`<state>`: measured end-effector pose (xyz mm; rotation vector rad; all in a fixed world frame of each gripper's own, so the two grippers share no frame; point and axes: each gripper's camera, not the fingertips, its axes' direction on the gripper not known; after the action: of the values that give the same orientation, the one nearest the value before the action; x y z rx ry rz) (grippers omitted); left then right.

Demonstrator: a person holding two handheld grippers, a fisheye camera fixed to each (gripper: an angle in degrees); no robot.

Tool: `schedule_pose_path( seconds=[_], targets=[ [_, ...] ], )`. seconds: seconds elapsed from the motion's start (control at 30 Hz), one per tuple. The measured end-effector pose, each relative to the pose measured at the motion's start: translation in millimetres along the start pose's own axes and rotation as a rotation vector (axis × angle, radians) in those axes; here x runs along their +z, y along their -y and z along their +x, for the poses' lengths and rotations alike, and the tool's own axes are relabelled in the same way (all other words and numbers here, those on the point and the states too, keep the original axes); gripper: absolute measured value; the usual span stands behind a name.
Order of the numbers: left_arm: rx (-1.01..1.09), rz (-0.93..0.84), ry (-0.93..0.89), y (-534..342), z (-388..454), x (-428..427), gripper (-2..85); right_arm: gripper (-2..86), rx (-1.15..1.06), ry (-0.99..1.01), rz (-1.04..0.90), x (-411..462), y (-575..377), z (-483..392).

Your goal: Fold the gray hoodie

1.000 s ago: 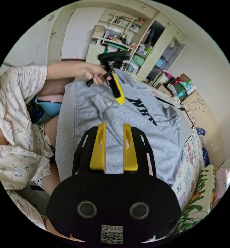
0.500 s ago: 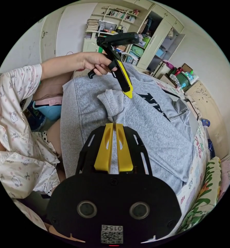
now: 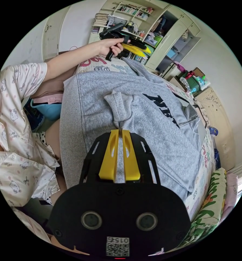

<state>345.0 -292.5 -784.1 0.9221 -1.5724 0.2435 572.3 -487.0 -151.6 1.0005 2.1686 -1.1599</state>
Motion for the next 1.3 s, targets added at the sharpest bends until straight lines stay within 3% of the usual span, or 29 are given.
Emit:
schedule_pose_path(
  seconds=[0.07, 0.23, 0.53, 0.63, 0.77, 0.87, 0.93, 0.97, 1.03, 1.1, 1.2, 1.3],
  targets=[
    [-0.161, 0.107, 0.188, 19, -50, -29, 17.9, 2.1, -0.003, -0.005, -0.001, 6, -5, 1],
    [-0.528, 0.136, 0.232, 43, -177, -51, 19.4, 2.3, 0.021, 0.037, -0.003, 25, -19, 15],
    [-0.806, 0.278, 0.144, 58, -265, -27, 16.1, 3.3, 0.115, 0.155, -0.018, 61, -28, 47],
    [-0.77, 0.258, 0.152, 47, -276, -12, 4.7, 3.5, 0.158, 0.23, -0.011, 73, -35, 62],
    [-0.407, 0.341, 0.218, 50, -213, -14, 0.3, 4.1, 0.122, 0.19, -0.022, 85, -34, 52],
    [0.067, 0.388, 0.176, 38, -98, -11, -0.1, 7.4, 0.038, 0.171, -0.038, 78, -28, 34],
    [0.56, 0.396, 0.098, -18, 20, 3, -0.1, 8.6, 0.023, 0.23, 0.072, 45, -29, 31],
    [0.685, 0.379, 0.057, -38, 48, 9, 0.0, 8.9, 0.031, 0.226, 0.105, 37, -29, 31],
    [1.138, 0.18, -0.105, -133, 138, 50, 0.4, 9.6, 0.102, 0.11, 0.236, 11, -33, 29],
    [1.322, -0.033, -0.178, -206, 179, 90, 0.5, 9.8, 0.206, -0.045, 0.285, 12, -34, 28],
    [1.617, -0.245, -0.184, -316, 202, 128, 0.6, 11.5, 0.32, -0.275, 0.198, 50, -25, 24],
    [1.663, -0.224, -0.147, -362, 194, 134, 0.8, 13.0, 0.309, -0.267, 0.091, 101, -11, 13]
  ],
)
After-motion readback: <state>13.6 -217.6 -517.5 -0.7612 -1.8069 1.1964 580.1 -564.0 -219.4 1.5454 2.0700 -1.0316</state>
